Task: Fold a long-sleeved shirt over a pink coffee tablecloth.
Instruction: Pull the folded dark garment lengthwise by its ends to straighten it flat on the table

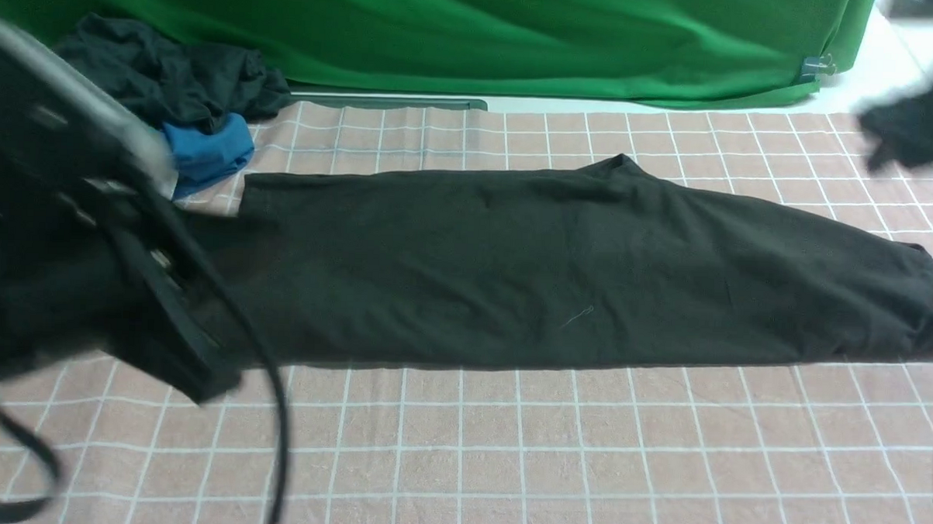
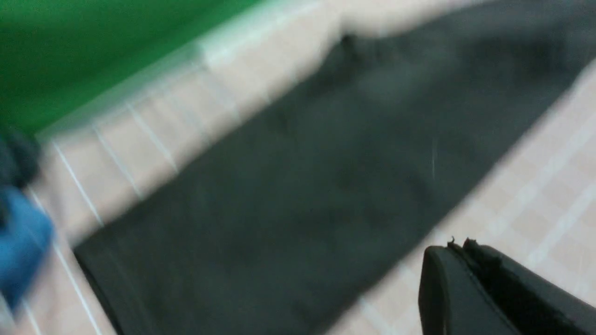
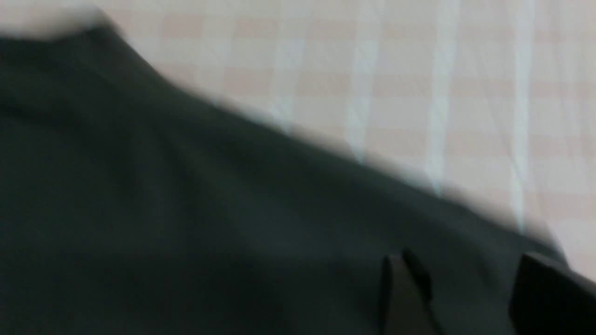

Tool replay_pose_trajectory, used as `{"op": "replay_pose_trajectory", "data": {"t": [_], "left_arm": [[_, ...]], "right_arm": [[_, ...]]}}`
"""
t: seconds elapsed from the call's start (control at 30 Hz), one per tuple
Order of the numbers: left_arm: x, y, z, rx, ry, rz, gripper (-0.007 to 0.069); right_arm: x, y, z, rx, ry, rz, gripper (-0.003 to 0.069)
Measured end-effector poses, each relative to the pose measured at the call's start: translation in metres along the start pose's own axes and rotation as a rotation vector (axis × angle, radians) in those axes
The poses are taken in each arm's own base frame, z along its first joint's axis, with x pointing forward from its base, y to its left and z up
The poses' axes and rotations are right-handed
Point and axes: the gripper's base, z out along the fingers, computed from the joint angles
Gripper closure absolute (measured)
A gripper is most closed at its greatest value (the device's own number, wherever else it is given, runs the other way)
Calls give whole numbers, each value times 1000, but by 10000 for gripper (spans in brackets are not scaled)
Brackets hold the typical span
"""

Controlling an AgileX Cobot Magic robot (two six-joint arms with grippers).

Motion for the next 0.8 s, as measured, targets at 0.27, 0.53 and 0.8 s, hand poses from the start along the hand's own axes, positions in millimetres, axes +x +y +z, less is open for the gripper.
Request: {"op": "replay_pose_trajectory", "data": {"t": [0.27,0.53,0.8], "left_arm": [[-16,0,-33,-51,-163,36,608],[-15,0,-33,-48,-157,46,608],[-14,-1,-33,-41,-140,59,608]], "right_arm": [[36,-46,43,45,99,125,-8],[34,-54,90,66,44,116,-19],[32,-50,94,56,33,119,250]]}}
